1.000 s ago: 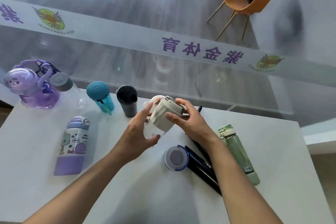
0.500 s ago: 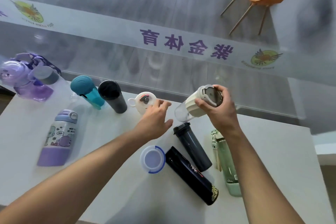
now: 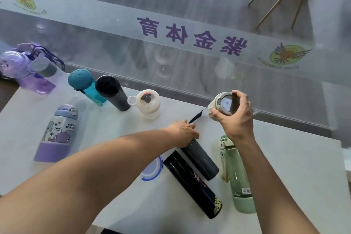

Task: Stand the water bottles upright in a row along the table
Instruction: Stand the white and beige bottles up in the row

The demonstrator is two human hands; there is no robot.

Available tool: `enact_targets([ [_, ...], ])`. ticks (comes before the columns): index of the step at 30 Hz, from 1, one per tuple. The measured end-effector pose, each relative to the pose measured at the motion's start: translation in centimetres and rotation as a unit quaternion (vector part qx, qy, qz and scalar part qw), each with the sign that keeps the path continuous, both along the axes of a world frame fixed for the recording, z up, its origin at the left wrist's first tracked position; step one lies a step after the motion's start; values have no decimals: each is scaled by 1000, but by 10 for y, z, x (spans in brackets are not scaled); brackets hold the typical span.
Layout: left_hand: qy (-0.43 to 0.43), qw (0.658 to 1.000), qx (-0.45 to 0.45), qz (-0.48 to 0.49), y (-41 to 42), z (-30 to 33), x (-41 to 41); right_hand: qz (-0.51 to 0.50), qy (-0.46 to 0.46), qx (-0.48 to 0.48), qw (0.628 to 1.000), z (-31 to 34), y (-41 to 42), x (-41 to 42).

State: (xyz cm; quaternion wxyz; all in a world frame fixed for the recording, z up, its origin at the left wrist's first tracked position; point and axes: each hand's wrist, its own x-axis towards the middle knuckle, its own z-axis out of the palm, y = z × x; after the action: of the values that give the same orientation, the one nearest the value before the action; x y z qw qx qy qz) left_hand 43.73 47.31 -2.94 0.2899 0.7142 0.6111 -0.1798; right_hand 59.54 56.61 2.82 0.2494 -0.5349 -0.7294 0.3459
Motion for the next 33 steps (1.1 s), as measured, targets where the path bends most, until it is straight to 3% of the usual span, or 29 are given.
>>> enact_targets([
  [14,-99,986,-78,109,-42,-7,-19,104,16,-48,993,-25,-17,-61],
  [24,-94,977,-97,165,-44,-5,-6,126,11,-34,991,-32,-23,-85],
  [33,-100,980,-114,128,-45,-3,0,167,-25,-43,985,-39,-31,-89],
])
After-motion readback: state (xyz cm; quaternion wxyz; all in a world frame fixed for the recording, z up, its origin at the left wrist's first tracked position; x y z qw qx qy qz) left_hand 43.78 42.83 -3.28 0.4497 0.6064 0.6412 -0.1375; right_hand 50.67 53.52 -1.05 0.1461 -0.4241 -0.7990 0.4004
